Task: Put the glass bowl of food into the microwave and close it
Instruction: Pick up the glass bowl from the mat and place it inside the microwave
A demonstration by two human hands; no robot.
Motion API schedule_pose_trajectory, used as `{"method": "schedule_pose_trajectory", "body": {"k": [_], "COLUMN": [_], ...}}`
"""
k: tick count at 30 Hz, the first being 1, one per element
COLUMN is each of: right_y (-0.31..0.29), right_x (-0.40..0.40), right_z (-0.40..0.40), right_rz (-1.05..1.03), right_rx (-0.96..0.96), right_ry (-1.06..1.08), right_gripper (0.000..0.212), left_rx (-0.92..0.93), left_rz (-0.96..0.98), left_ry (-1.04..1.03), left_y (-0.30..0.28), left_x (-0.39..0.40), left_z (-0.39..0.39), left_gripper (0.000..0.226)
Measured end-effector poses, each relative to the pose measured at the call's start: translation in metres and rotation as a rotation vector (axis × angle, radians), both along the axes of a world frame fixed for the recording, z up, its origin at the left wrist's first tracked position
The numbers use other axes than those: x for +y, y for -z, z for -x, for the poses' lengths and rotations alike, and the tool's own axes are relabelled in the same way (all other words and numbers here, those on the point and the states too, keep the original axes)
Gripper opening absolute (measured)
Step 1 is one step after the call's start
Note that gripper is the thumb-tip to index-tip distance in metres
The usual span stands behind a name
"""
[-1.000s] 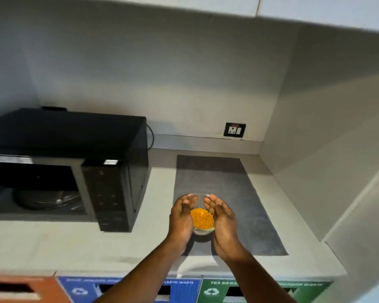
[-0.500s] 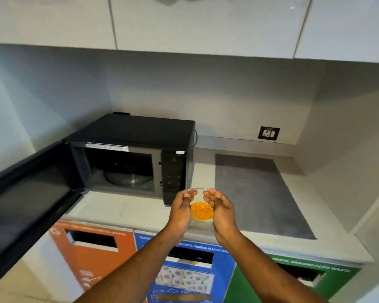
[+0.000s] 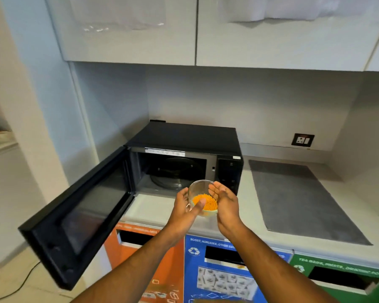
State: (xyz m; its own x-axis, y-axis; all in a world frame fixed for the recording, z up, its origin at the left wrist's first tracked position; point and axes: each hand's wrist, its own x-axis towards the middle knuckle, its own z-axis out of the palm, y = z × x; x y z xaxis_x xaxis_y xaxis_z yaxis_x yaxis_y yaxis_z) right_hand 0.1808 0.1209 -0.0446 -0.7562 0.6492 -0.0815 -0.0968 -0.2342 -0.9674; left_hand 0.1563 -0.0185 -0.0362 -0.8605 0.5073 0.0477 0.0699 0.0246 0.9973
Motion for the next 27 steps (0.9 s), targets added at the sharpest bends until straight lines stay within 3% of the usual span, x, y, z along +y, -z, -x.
{"method": "schedule_pose_trajectory", "body": {"k": [5,11,21,27], "right_y": [0.010,0.025,0.062,0.090], "right_x": [-0.040,-0.065,-0.038,-0.014], "right_z": [0.033,0.072,0.150,0.227], "right_rz": [-0.002,-0.027,0.068,0.109], "right_rx": [-0.037,-0.086,-0.104,0.021], "right_ry": [0.003,-0.012,-0.106,-0.034], "right_gripper": [0.031,0.023,0.036,0.036], "left_rx": [0.056,0.001,0.055,0.010], "left_rz": [0.052,0.023,0.009,-0.151], "left_ry": [0.048,-0.016,-0.075,-0.128], "left_y": [0.021,0.047,0.081,0.100], "left_x": [-0.048,-0.064,-0.039,-0.007], "left_z": [0.028,0.082,0.171,0.242], "left_gripper": [0.083,0.070,0.065,0.075]}}
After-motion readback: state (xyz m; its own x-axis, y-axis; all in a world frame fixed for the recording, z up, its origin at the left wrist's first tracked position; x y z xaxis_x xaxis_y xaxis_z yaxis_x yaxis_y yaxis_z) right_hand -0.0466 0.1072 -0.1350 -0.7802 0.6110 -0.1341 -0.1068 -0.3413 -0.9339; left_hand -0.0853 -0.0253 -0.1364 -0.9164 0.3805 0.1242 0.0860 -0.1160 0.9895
